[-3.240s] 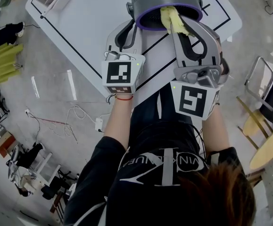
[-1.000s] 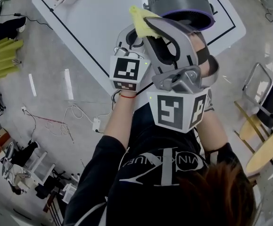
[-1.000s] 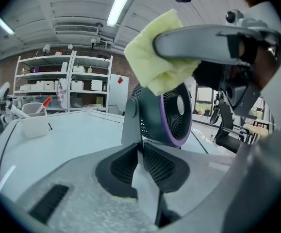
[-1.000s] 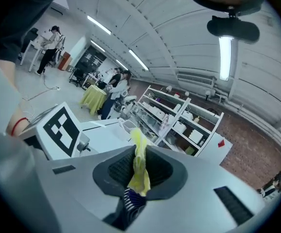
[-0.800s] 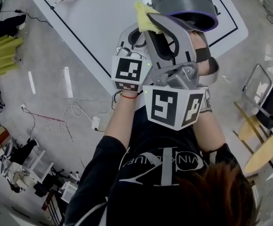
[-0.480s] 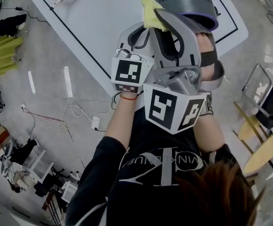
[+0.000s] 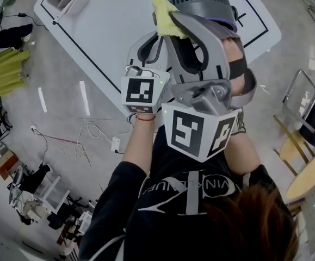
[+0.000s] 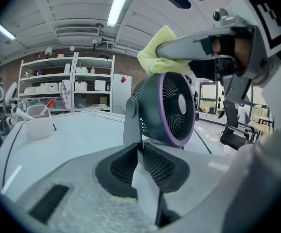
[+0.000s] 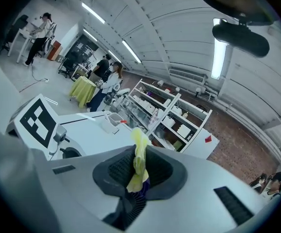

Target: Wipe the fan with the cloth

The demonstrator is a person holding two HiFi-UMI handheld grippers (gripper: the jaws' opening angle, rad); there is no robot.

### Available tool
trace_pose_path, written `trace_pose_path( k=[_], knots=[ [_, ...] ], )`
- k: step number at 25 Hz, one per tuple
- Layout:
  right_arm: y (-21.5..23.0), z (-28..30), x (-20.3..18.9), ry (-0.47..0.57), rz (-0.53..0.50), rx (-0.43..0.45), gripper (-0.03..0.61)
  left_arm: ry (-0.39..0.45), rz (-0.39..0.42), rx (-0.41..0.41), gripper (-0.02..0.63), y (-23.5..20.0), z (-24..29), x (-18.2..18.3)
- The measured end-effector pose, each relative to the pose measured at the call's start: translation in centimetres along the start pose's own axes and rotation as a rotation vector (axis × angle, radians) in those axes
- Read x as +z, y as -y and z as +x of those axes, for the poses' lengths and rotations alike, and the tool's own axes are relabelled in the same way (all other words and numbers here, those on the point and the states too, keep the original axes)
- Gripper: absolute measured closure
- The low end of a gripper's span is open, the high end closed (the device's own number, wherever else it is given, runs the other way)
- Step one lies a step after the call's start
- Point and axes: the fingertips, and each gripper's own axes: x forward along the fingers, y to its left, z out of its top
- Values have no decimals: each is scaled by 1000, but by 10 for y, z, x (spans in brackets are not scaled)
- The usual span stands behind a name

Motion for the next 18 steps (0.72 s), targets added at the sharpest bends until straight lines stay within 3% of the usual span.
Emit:
trace_pose_path(
  k=[18],
  knots=[
    [55, -20, -35, 85, 168, -23, 540, -27, -32, 46, 566, 3, 9, 2]
  ],
)
